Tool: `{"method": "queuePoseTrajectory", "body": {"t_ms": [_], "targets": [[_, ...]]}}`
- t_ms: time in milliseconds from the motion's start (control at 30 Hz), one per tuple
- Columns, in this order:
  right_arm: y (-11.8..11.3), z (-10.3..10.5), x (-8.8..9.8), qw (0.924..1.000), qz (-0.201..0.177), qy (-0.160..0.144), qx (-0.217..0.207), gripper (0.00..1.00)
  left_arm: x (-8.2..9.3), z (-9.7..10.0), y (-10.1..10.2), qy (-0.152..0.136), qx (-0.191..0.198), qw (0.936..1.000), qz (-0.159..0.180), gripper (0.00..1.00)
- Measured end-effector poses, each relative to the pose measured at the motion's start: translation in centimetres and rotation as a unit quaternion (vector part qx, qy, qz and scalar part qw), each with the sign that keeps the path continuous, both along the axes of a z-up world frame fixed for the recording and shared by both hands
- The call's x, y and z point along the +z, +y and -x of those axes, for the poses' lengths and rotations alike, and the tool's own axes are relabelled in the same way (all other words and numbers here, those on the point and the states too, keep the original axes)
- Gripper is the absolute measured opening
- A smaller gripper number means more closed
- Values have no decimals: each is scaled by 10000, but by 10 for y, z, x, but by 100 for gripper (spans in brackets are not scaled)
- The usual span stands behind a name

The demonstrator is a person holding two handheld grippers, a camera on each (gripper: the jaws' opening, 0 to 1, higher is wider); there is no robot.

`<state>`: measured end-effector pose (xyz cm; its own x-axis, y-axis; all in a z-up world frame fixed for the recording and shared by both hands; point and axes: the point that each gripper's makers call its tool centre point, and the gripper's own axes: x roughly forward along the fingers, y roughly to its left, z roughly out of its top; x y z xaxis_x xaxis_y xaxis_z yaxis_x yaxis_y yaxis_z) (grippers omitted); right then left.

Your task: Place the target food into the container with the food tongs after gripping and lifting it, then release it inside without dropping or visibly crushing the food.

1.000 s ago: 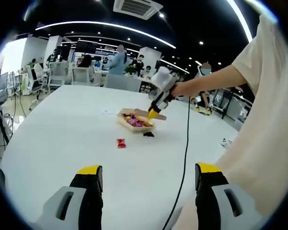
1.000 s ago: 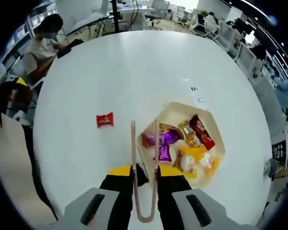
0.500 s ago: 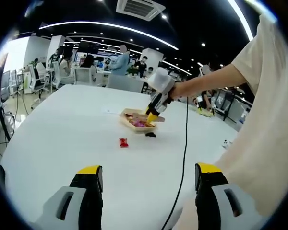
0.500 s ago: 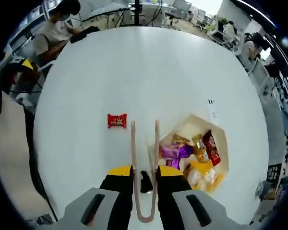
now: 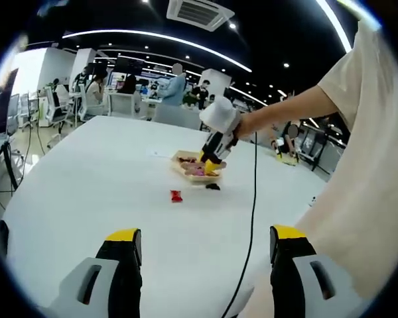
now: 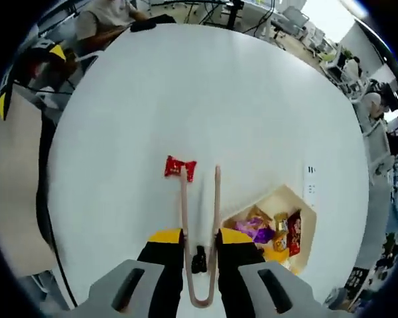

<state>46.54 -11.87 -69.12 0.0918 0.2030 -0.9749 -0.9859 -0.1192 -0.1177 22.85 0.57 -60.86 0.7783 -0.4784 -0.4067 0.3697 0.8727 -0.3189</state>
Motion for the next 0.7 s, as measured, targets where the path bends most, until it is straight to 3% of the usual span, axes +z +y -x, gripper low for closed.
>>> {"method": "queuePoseTrajectory", "body": {"t_ms": [433, 533, 700], "targets": [[7, -2, -11, 9942, 477, -210, 941, 18, -2, 5, 9, 18, 149, 9999, 28, 78], [8, 2, -15, 9896, 632, -193, 1280, 18, -2, 6, 12, 20, 201, 9998, 61, 79], [13, 1, -19, 9861, 703, -195, 1491, 18, -4, 7, 13, 41, 246, 9996, 96, 79]]}}
